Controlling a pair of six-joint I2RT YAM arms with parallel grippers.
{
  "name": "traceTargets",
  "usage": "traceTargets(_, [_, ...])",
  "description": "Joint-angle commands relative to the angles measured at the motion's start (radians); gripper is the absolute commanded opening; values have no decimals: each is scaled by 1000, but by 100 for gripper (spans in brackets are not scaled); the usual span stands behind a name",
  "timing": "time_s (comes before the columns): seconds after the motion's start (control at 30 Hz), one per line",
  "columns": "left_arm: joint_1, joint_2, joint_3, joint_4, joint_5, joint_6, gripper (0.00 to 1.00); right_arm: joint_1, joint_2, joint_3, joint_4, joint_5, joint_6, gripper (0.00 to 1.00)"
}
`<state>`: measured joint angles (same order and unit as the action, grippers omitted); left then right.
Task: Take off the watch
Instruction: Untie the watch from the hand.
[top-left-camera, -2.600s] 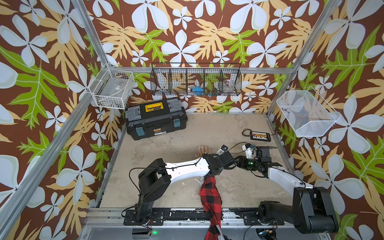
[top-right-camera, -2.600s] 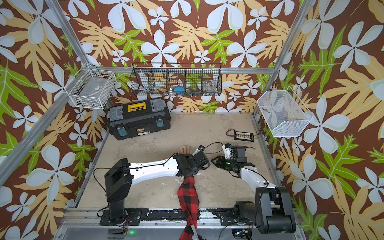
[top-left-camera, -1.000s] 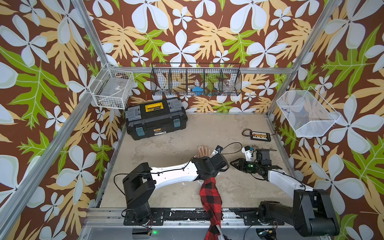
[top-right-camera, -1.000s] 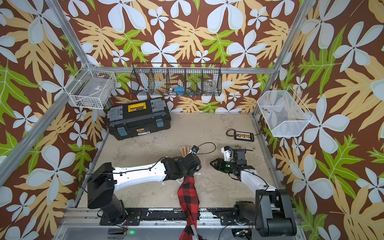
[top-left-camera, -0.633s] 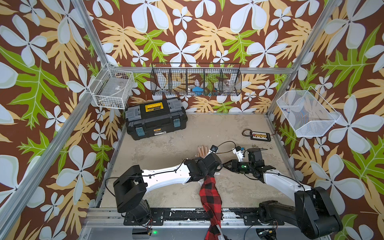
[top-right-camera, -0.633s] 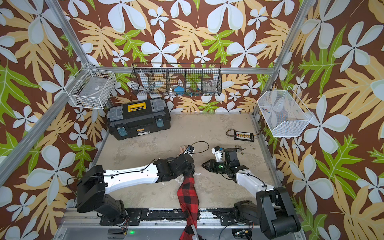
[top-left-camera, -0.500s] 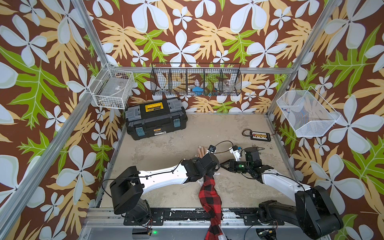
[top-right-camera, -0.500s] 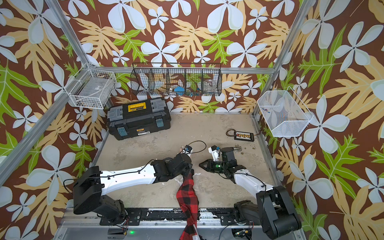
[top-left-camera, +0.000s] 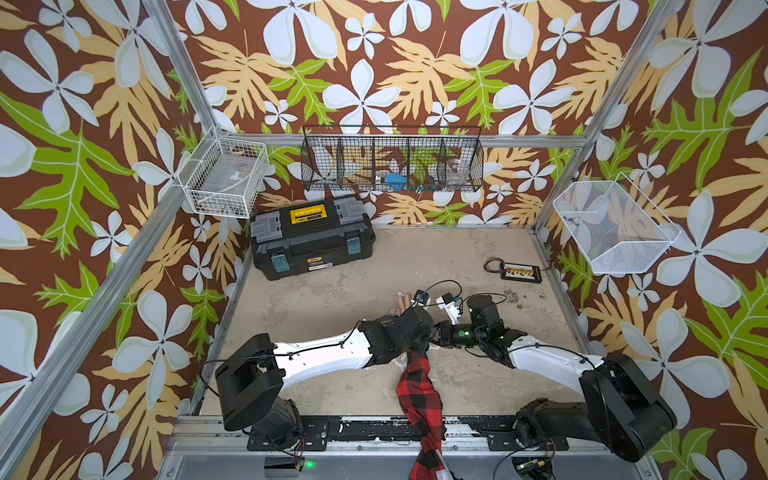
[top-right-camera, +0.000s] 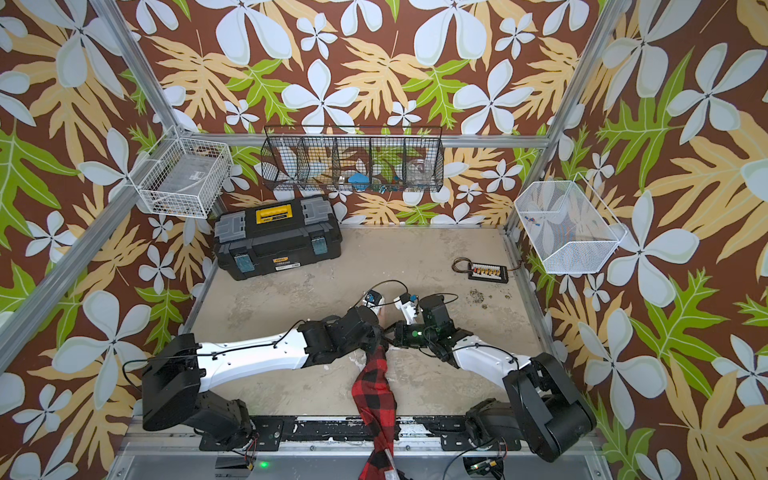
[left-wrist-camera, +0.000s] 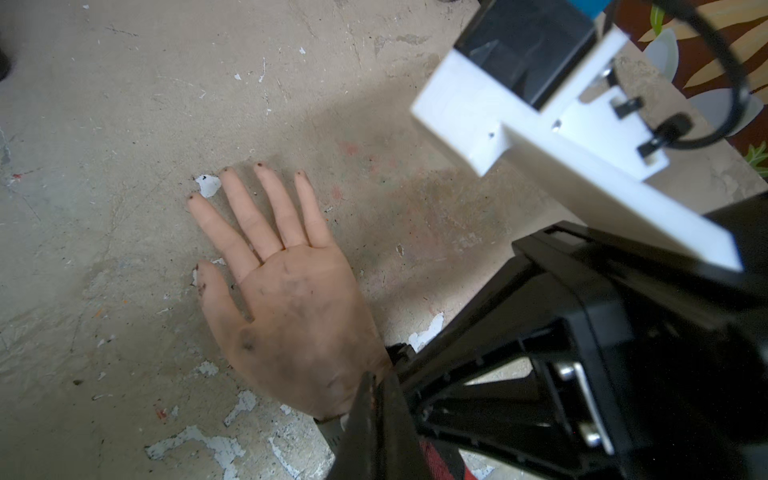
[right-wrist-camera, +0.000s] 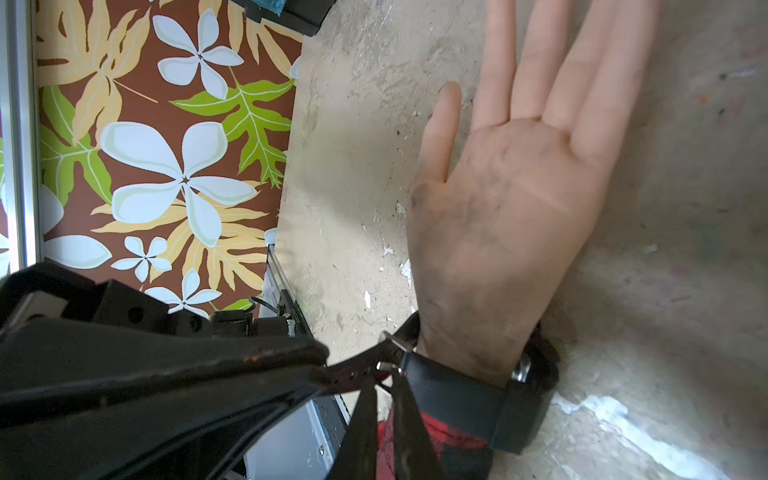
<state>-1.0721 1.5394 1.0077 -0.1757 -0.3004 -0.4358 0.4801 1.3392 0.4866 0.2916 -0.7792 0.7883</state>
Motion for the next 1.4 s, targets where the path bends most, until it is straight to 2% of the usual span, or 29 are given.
traceTargets(0.0, [4, -7, 0, 61, 10, -9, 0, 15, 20, 8, 49, 13, 31, 11])
traceTargets(0.33, [6, -18, -4, 72, 18, -15, 0, 60, 97, 3, 81, 61, 43, 8])
traceTargets(0.87, [15, -70, -52, 70, -4, -25, 0, 63, 136, -10, -6, 178, -18, 4])
traceTargets(1.1, [27, -103, -130, 59, -29, -53, 0, 63, 150, -12, -17, 184, -27, 3])
traceTargets(1.37, [35, -111, -263, 101, -6, -108, 0, 63, 146, 2, -41, 185, -38, 3])
